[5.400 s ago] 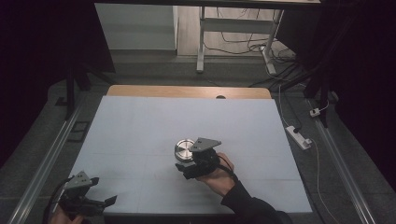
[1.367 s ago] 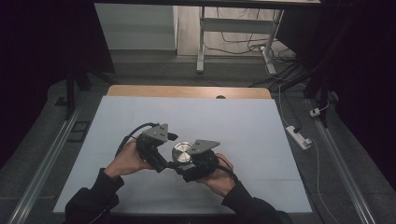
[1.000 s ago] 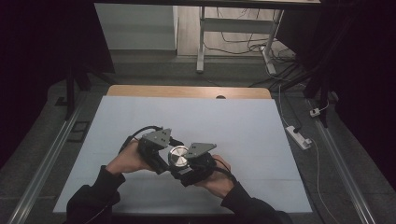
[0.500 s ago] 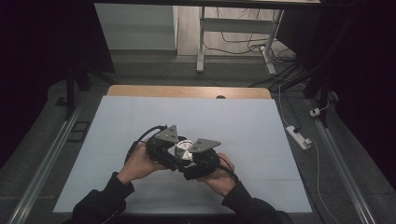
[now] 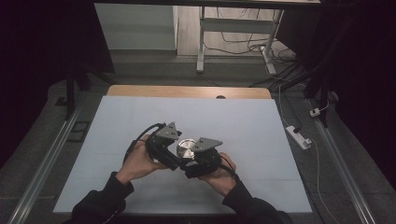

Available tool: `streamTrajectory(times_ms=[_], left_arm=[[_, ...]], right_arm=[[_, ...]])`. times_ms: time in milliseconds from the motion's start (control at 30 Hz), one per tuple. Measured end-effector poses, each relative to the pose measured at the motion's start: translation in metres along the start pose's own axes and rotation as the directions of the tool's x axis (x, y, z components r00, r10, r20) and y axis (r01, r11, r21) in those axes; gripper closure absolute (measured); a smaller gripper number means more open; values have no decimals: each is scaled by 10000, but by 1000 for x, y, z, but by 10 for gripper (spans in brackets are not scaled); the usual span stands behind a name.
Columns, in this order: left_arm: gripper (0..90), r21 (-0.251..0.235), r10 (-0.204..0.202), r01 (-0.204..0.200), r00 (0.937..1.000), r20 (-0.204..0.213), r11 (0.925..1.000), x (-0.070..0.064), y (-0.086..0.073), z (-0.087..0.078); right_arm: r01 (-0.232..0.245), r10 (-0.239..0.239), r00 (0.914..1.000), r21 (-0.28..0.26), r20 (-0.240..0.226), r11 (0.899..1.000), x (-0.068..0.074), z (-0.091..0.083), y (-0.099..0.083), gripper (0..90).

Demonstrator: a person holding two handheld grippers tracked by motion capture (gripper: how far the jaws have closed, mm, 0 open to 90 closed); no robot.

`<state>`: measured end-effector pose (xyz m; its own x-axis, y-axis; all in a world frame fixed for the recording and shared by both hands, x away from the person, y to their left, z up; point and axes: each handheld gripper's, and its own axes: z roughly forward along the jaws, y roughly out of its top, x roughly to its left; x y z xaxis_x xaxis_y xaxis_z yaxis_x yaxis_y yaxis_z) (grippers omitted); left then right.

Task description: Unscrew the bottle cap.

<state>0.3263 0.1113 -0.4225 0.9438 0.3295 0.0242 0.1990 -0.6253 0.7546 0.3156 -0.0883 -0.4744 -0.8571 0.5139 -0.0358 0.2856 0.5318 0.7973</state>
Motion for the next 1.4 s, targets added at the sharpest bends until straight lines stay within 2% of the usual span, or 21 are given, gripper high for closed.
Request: streamTrajectory(times_ms=[67,200,333,433,500,533,600,667,800,900,1000,1167,1400], left_arm=[[20,-121,616,-609,9961,633,9981,3,-5,-6],[33,-280,1359,-1333,9809,1394,9907,4,-10,-11],[66,-197,1728,-1721,9674,1853,9849,1,-10,-11],[118,-147,1992,-2008,9561,2147,9795,-1,-11,-8],[181,-213,2112,-2118,9515,2239,9771,-3,-11,-7],[188,-221,2105,-2108,9533,2165,9773,-3,-11,-7],[189,-206,1955,-1953,9609,1960,9805,-4,-9,-6],[190,-188,1664,-1657,9717,1679,9860,-4,-8,-4],[192,-69,886,-884,9913,968,9961,-6,-3,3],[193,-86,223,-220,9988,427,9997,-8,1,8],[193,-115,-243,243,9997,-49,9996,-12,5,11],[193,-70,-685,681,9955,-650,9977,-17,11,14],[192,-104,-1319,1318,9817,-1375,9912,-25,17,17]], right_arm=[[39,-40,9994,-36,-347,10000,0,0,0,150],[457,-454,9930,0,-1089,9990,7,1,2,151],[847,-840,9819,-32,-1699,9964,17,2,4,150],[1184,-1173,9737,-60,-1954,9929,22,2,5,150],[1325,-1315,9713,-83,-1982,9911,23,2,5,150],[1341,-1330,9721,-73,-1931,9909,23,1,5,150],[1274,-1265,9751,-70,-1823,9918,21,1,5,151],[1163,-1154,9804,-32,-1596,9932,19,0,5,151],[662,-659,9923,-7,-1050,9978,15,0,5,150],[452,-449,9969,33,-644,9990,10,0,4,150],[145,-144,9993,39,-358,9999,6,-1,3,150],[-32,32,10000,-45,-45,10000,4,-2,3,150],[-236,240,9992,-122,324,9996,3,-3,3,151]])
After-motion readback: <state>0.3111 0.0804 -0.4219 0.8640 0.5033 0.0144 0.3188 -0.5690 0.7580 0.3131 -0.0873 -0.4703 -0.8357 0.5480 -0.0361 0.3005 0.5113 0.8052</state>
